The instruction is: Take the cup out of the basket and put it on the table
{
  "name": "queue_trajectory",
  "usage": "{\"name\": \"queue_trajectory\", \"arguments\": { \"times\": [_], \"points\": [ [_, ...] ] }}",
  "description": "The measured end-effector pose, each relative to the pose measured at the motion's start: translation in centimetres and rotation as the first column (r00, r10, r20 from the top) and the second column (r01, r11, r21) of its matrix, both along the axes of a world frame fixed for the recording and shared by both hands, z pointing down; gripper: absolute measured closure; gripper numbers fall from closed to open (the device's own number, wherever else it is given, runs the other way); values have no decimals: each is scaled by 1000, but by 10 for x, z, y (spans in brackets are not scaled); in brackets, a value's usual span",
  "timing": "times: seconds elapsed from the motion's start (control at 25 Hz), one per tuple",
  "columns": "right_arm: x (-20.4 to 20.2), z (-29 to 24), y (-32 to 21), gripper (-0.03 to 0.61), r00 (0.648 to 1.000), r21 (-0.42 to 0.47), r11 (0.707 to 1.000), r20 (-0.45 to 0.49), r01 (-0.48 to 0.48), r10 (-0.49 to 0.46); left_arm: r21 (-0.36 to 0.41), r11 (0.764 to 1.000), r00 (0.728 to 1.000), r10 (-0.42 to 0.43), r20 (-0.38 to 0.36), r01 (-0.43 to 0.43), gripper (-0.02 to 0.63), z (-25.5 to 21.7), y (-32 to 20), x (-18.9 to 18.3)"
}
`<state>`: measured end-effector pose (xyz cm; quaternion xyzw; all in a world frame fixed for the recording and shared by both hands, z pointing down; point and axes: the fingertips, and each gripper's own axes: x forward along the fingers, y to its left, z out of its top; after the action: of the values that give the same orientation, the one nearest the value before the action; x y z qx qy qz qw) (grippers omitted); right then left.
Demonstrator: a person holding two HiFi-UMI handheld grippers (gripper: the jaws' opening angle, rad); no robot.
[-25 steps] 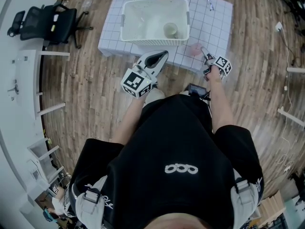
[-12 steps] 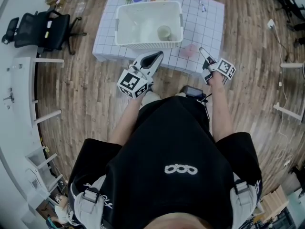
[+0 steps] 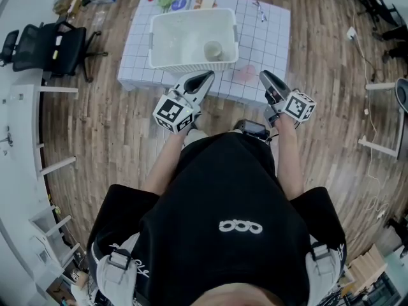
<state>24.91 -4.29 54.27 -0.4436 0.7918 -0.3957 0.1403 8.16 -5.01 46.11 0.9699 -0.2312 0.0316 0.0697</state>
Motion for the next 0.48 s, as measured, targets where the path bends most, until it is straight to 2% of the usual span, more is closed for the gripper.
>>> {"name": "queue_trajectory", "arguments": {
  "times": [0.12,0.24,0.36,0.48],
  "points": [
    [-9,-15,11,513,999,37,999,-34,27,-26,6,1000,1000,-17,-9,17,606,-3,-5,-5],
    [-18,-23,21,535,990,67,996,-134,64,-54,0,1000,999,-31,-16,31,606,-2,-8,-11],
    [-27,-28,31,540,956,85,989,-278,118,-90,-8,999,999,-34,-18,33,606,0,-8,-15],
    [-38,-39,36,540,923,110,981,-368,161,-110,-15,999,999,-42,-25,41,606,1,-8,-17]
  ]
}}
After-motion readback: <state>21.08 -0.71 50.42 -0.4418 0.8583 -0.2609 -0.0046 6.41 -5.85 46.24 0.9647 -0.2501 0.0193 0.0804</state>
